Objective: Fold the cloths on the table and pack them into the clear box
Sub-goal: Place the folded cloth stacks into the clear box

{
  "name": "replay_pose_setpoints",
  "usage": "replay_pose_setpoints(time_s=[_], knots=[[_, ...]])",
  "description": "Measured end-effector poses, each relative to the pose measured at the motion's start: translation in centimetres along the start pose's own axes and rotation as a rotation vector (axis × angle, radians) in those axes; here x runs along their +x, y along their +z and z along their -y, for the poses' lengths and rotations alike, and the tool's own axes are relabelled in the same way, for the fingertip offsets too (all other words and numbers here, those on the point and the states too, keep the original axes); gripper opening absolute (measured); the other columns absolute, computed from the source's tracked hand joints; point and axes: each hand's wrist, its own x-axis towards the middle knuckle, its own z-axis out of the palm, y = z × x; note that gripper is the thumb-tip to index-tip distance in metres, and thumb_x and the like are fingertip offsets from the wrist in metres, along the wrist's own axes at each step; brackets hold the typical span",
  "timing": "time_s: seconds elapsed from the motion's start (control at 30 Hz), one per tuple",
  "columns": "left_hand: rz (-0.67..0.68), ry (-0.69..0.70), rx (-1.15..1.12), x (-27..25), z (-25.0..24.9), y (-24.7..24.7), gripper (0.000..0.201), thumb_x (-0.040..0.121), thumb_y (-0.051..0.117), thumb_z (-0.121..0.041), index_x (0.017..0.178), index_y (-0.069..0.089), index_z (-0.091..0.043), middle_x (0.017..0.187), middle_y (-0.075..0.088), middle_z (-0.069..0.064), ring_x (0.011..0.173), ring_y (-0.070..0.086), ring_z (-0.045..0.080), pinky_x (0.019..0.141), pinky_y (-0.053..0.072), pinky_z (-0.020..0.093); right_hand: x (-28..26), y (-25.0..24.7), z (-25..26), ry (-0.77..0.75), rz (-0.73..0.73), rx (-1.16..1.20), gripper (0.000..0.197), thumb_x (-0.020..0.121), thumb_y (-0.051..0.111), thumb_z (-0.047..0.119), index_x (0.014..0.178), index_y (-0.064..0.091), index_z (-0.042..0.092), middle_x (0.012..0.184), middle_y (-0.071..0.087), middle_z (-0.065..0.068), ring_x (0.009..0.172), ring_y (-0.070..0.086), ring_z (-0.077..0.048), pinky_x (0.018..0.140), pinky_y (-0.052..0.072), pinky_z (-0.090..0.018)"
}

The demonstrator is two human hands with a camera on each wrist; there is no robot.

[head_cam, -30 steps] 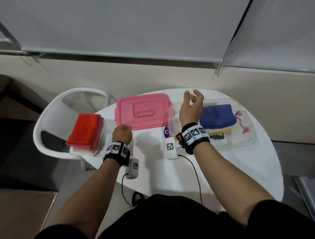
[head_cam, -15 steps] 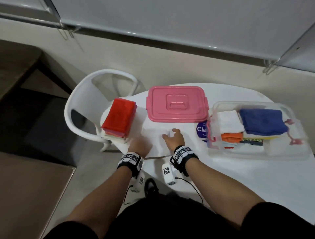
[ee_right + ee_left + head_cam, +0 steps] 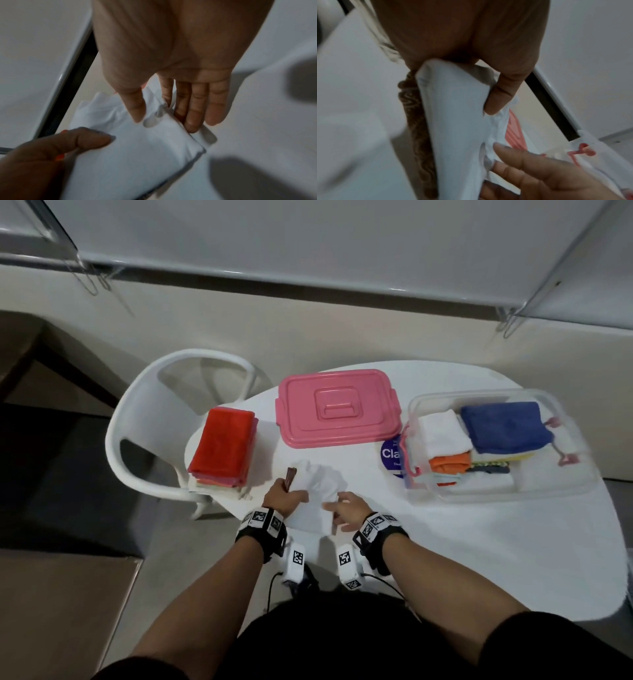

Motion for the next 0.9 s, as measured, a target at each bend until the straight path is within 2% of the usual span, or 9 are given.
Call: replay_pose_setpoints(time_s=[0.07, 0.13, 0.23, 0.3, 0.37, 0.5, 0.6, 0.7, 0.9], knots=[[0.007, 0.071, -0.097, 0.4, -1.0, 0.2, 0.066, 0.041, 0.069, -0.036, 0.102, 0.056, -0.013, 0.105, 0.068, 0.009, 0.094, 0.065, 0.029, 0.087, 0.055, 0.046, -0.5, -0.5, 0.5, -0.047, 0.007, 0.122, 0.072, 0.078, 0.072, 0.059, 0.130, 0.055, 0.012, 0.112, 0.067, -0.011, 0.083, 0.066, -0.024, 0.077, 0.057, -0.034], [-0.016, 0.125, -0.233, -0.2, -2.8, 0.3, 0.064, 0.041, 0.072, -0.034, 0.099, 0.056, -0.012, 0.097, 0.069, 0.010, 0.087, 0.066, 0.030, 0.082, 0.056, 0.052, -0.3, -1.1, 1.4, -0.071, -0.017, 0.175, 0.097, 0.064, 0.061, 0.087, 0.123, 0.064, 0.010, 0.112, 0.070, -0.013, 0.098, 0.069, -0.030, 0.096, 0.053, -0.044], [-0.029, 0.200, -0.425, -2.9, -6.9, 0.5, 0.037, 0.071, 0.068, -0.011, 0.103, 0.050, -0.013, 0.085, 0.060, 0.008, 0.072, 0.059, 0.026, 0.052, 0.054, 0.028, -0.2, -2.2, 3.6, -0.137, -0.066, 0.256, 0.108, 0.052, 0.052, 0.099, 0.117, 0.068, 0.014, 0.110, 0.072, -0.002, 0.104, 0.067, -0.023, 0.103, 0.047, -0.045], [-0.009, 0.269, -0.534, -4.2, -9.7, 0.6, 0.048, 0.073, 0.063, -0.003, 0.116, 0.045, -0.012, 0.091, 0.058, 0.008, 0.073, 0.057, 0.021, 0.046, 0.046, 0.020, -4.3, -3.5, 6.4, -0.202, -0.114, 0.245, 0.101, 0.065, 0.051, 0.092, 0.121, 0.063, 0.009, 0.113, 0.069, -0.002, 0.105, 0.065, -0.023, 0.100, 0.048, -0.038], [0.010, 0.339, -0.610, -5.1, -12.2, 1.2, 0.064, 0.066, 0.063, -0.010, 0.126, 0.041, -0.016, 0.107, 0.059, 0.009, 0.088, 0.060, 0.025, 0.059, 0.049, 0.027, -6.6, -5.5, 8.4, -0.342, -0.192, 0.265, 0.070, 0.088, 0.054, 0.066, 0.126, 0.055, 0.006, 0.116, 0.058, 0.001, 0.111, 0.056, -0.018, 0.093, 0.041, -0.027], [-0.008, 0.477, -0.640, -6.2, -17.3, 4.5, 0.043, 0.088, 0.058, -0.020, 0.128, 0.042, -0.019, 0.108, 0.061, -0.002, 0.096, 0.064, 0.016, 0.078, 0.054, 0.030, -9.6, -11.6, 10.5, -0.579, -0.340, 0.276, 0.026, 0.093, 0.063, 0.044, 0.107, 0.062, 0.022, 0.106, 0.067, 0.003, 0.105, 0.065, -0.019, 0.088, 0.050, -0.028], [0.057, 0.549, -0.480, -6.6, -20.7, 8.2, 0.057, 0.089, 0.059, -0.044, 0.136, 0.040, -0.019, 0.122, 0.061, 0.000, 0.112, 0.062, 0.021, 0.096, 0.051, 0.042, -9.5, -17.5, 10.0, -0.608, -0.440, 0.279, 0.028, 0.088, 0.068, 0.045, 0.101, 0.067, 0.020, 0.100, 0.072, 0.001, 0.091, 0.068, -0.014, 0.082, 0.054, -0.027], [-0.014, 0.588, -0.189, -6.6, -22.4, 12.3, 0.057, 0.093, 0.059, -0.044, 0.139, 0.039, -0.018, 0.124, 0.063, 0.005, 0.108, 0.064, 0.024, 0.094, 0.052, 0.041, -8.4, -22.8, 8.3, -0.539, -0.509, 0.282, 0.032, 0.085, 0.072, 0.044, 0.098, 0.069, 0.015, 0.096, 0.072, 0.000, 0.087, 0.068, -0.016, 0.079, 0.053, -0.027], [-0.232, 0.597, 0.342, -6.0, -23.8, 17.3, 0.071, 0.089, 0.059, -0.051, 0.145, 0.032, -0.017, 0.122, 0.065, 0.010, 0.116, 0.057, 0.035, 0.097, 0.045, 0.040, -5.2, -27.0, 5.6, -0.377, -0.565, 0.242, 0.044, 0.093, 0.055, 0.028, 0.133, 0.050, 0.011, 0.128, 0.061, -0.011, 0.116, 0.057, -0.032, 0.090, 0.044, -0.033]])
